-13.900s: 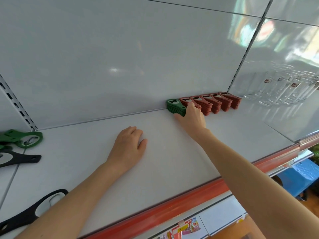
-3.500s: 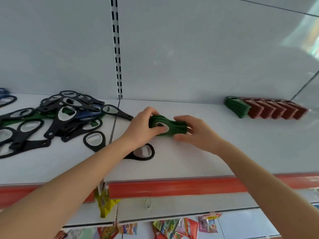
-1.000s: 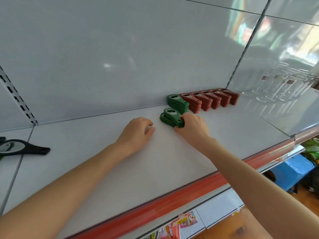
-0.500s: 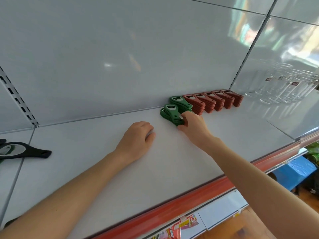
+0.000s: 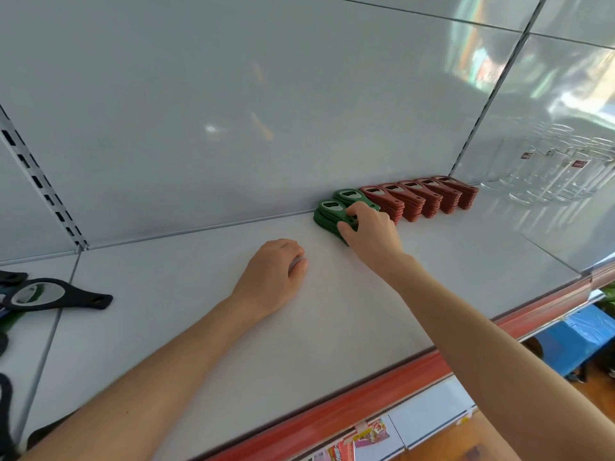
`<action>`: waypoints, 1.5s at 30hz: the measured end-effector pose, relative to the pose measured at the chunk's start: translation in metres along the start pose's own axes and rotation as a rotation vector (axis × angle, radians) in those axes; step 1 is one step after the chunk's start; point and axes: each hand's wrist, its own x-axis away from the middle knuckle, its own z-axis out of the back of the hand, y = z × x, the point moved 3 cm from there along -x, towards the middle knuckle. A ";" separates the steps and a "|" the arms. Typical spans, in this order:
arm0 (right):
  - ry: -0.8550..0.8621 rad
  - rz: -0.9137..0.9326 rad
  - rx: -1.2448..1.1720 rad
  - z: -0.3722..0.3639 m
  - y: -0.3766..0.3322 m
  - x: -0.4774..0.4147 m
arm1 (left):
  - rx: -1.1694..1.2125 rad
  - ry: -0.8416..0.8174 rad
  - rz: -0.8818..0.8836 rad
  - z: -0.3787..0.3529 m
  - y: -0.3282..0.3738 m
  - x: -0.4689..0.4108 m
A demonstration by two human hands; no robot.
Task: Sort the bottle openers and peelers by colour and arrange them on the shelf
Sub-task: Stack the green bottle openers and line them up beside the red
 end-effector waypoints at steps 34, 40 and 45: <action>0.069 0.066 -0.083 -0.007 0.003 -0.007 | 0.025 -0.034 0.044 -0.004 -0.006 -0.001; 0.077 0.086 -0.124 -0.009 0.006 -0.005 | 0.023 -0.035 0.041 -0.003 -0.004 -0.001; 0.043 0.086 -0.092 -0.011 0.004 -0.008 | 0.023 -0.037 0.042 -0.002 -0.003 -0.001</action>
